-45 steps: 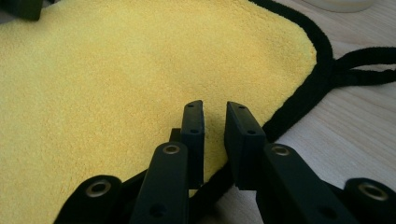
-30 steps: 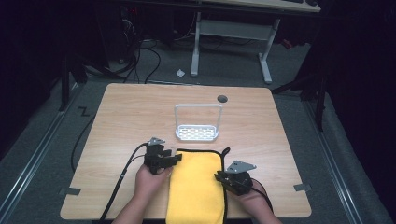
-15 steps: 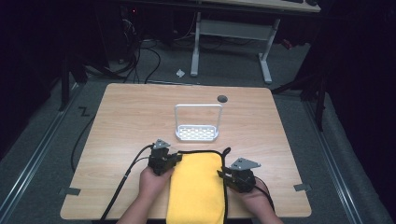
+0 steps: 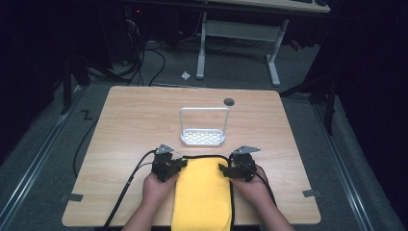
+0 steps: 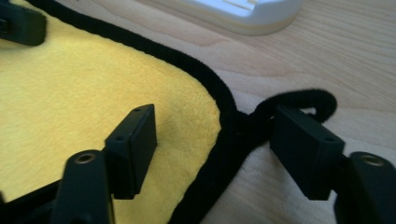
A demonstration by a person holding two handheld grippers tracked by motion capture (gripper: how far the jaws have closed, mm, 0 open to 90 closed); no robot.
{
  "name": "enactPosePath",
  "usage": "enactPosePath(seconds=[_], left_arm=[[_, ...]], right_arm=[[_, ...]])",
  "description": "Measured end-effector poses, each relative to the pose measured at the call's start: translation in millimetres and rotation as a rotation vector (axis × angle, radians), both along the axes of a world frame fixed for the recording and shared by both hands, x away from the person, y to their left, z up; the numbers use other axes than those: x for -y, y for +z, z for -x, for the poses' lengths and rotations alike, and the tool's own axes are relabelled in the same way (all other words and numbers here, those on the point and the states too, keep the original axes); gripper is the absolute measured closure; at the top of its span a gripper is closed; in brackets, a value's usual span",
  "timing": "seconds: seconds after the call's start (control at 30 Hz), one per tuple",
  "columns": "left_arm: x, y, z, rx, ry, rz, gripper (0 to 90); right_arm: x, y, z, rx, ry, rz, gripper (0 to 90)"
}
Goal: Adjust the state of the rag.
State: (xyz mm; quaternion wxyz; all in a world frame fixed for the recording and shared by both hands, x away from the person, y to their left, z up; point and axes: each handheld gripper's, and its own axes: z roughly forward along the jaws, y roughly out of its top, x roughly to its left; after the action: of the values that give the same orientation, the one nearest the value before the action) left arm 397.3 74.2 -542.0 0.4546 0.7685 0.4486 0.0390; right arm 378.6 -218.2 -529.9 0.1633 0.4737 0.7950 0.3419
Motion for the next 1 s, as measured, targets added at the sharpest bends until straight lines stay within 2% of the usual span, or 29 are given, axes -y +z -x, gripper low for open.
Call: enactPosePath(seconds=[0.07, 0.13, 0.47, 0.57, 0.7, 0.87, 1.0], left_arm=[[0.2, 0.0, 0.1, 0.003, 0.000, -0.002, 78.4], [0.2, 0.0, 0.2, 0.003, 0.000, -0.003, 78.4], [0.0, 0.1, 0.7, 0.006, 0.004, -0.004, 77.3], [0.1, 0.3, 1.5, 0.012, 0.014, -0.007, 75.8], [1.0, 0.9, 2.8, 0.021, 0.022, -0.023, 76.5], [-0.4, 1.1, 2.4, 0.014, 0.014, -0.008, 80.5], [-4.9, 5.2, 7.5, 0.046, 0.013, 0.021, 82.2]], right_arm=[[-2.5, -0.1, 0.6, 0.011, 0.007, 0.018, 36.7], [-3.9, -0.1, 2.2, 0.017, 0.025, 0.006, 45.7], [-9.1, -3.0, 9.9, 0.034, 0.076, -0.039, 75.8], [-10.0, -2.8, 11.0, 0.034, 0.076, -0.040, 77.3], [-8.2, -1.9, 12.9, 0.031, 0.075, -0.066, 77.6], [-6.4, 1.6, 14.9, 0.053, 0.084, -0.082, 77.9], [-4.9, 4.5, 18.5, 0.057, 0.086, -0.104, 78.3]])
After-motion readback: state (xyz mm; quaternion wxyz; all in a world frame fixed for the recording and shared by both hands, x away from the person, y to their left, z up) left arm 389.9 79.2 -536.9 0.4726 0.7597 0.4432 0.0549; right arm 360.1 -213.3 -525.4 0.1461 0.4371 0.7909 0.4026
